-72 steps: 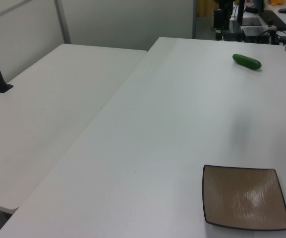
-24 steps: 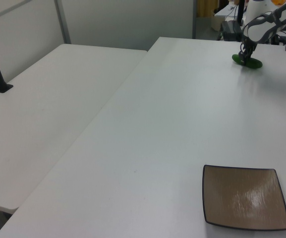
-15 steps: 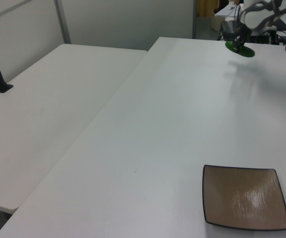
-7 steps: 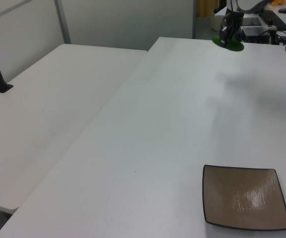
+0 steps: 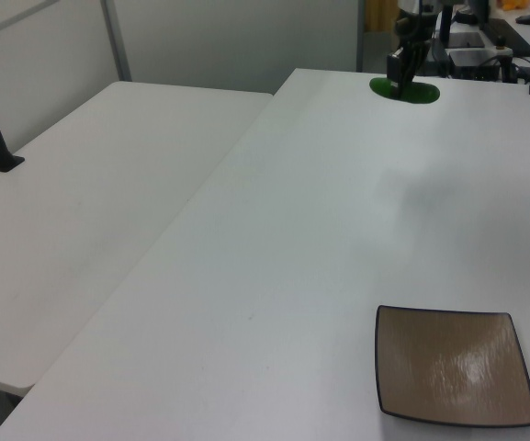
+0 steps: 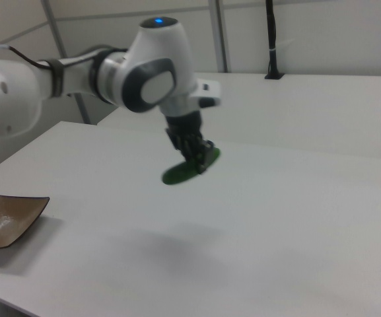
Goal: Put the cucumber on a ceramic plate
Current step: 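Lift the cucumber and carry it toward the brown square plate, then lower the cucumber onto the plate and open the gripper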
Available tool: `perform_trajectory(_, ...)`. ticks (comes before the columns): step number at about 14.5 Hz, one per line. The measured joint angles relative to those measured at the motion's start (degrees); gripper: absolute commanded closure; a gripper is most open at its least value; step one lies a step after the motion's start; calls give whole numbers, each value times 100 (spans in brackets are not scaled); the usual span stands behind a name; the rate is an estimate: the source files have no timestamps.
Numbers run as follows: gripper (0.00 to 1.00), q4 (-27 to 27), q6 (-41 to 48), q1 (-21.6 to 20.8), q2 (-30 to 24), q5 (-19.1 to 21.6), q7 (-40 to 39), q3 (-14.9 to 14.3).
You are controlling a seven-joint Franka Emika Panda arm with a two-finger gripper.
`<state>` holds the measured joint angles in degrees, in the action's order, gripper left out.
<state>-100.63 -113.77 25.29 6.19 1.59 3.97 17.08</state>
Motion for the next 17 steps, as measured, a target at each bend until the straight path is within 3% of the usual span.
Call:
perform_trajectory(4, 88, 44, 330, -540, -122, 137, 467, 237)
perform_trajectory(11, 88, 34, 334, -1964, -120, 142, 1601, 600)
perform_trajectory(17, 88, 14, 334, -3325, -113, 143, 2423, 732)
